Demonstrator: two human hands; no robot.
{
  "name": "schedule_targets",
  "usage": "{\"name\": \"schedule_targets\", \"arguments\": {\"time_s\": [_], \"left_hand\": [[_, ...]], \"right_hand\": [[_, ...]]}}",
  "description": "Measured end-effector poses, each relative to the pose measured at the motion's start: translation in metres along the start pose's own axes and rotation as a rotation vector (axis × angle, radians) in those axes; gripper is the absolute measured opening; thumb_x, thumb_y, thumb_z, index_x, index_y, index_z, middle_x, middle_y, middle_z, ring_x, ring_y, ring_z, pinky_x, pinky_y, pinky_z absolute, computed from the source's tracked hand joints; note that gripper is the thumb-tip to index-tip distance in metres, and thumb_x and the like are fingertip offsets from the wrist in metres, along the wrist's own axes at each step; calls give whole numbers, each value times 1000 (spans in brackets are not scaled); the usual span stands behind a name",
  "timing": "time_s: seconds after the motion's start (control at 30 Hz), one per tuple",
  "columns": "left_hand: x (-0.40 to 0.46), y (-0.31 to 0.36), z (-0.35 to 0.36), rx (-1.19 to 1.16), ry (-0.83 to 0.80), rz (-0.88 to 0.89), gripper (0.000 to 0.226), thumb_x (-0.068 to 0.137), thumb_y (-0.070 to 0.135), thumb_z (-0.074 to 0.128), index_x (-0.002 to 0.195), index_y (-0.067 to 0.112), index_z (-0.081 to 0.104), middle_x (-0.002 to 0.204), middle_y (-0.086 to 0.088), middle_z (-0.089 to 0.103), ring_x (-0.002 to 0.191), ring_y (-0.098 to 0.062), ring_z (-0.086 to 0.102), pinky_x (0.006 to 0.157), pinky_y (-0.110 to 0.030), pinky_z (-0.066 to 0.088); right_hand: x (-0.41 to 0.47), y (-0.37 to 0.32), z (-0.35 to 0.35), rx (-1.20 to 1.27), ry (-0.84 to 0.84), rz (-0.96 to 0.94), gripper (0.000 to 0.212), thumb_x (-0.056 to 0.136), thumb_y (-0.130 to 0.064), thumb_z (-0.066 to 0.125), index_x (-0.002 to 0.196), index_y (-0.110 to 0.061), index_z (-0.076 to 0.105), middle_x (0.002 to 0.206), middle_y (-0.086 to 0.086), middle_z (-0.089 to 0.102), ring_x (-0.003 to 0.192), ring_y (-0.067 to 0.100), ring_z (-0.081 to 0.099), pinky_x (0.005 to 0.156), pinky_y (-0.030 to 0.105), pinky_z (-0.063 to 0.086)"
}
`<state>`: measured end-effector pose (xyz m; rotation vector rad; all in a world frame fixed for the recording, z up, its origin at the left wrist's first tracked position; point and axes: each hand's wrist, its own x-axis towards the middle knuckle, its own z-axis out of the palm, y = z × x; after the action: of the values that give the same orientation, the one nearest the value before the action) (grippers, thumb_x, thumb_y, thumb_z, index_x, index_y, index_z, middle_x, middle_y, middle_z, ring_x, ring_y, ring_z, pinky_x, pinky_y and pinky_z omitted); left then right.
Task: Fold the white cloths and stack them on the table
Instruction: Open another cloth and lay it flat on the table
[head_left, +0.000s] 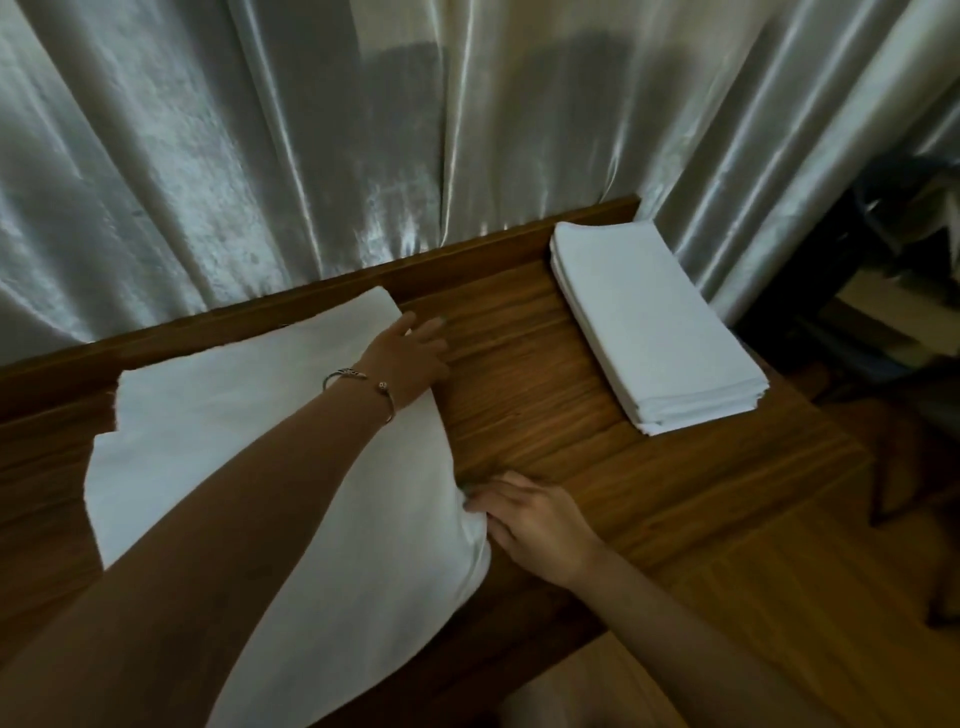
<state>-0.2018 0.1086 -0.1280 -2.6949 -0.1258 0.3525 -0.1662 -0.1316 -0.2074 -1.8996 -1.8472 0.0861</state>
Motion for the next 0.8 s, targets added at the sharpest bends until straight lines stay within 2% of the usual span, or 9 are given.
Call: {"name": "schedule_targets", "arguments": {"time_s": [0.1,0.23,0.37,0.4,0.53,0.6,0.67,0.73,0.8], "left_hand": [[-4,-9,-2,-83,9,57,44,92,7,49,129,30,52,146,2,39,144,-22,19,113,-39,14],[-10,-22,5,-253,-41,52,46,89,3,52,126,29,52,139,6,47,126,-20,43,108,-34,20],[-6,-21,1,-136,-53,53,37,91,12,53,124,28,54,133,2,46,118,-19,48,98,-31,26],[-5,-22,-1,-92,-72,43,35,92,15,52,125,27,53,133,2,45,118,-19,47,97,-31,27],[-7,-39,-5,-1,-117,-27,32,95,27,48,126,30,52,133,0,48,124,-23,40,102,-35,27],[-11,-53,-7,-42,-97,-76,30,94,26,48,124,31,54,127,-3,52,124,-23,40,102,-35,26],[-15,-67,-12,-103,-41,-109,28,95,19,47,120,26,58,121,-6,58,120,-24,46,101,-34,25],[-17,-77,-18,-206,26,-123,26,95,12,46,115,21,61,118,-7,63,113,-27,53,103,-34,24],[-16,-77,-20,-236,61,-94,29,94,8,47,116,21,62,119,-3,64,113,-27,54,104,-35,23]], "right_hand": [[-4,-5,5,36,44,98,26,85,-21,53,106,-16,69,109,-3,72,94,12,65,62,23,55],[-6,-11,12,90,74,192,23,87,-24,51,106,-19,64,113,-4,70,95,12,65,60,30,56],[-8,-22,14,264,62,332,14,96,-16,50,109,-11,50,139,-2,54,109,14,62,80,33,55],[-9,-27,14,329,55,363,13,97,-15,49,109,-11,47,136,-1,55,106,13,62,81,33,54],[-16,-44,10,423,181,451,17,96,-15,48,113,-14,46,95,4,68,76,13,65,62,36,55],[-25,-52,8,434,249,485,25,95,-16,48,120,-17,47,98,1,68,82,9,66,66,28,56],[-35,-63,5,482,309,574,25,96,-21,49,121,-20,48,96,-2,69,75,3,65,59,17,52],[-45,-75,0,536,371,704,17,96,-19,51,112,-24,53,82,-6,67,58,3,59,46,11,40],[-52,-83,-5,577,414,793,12,96,-15,53,98,-26,56,67,-7,61,48,6,53,41,13,33]]}}
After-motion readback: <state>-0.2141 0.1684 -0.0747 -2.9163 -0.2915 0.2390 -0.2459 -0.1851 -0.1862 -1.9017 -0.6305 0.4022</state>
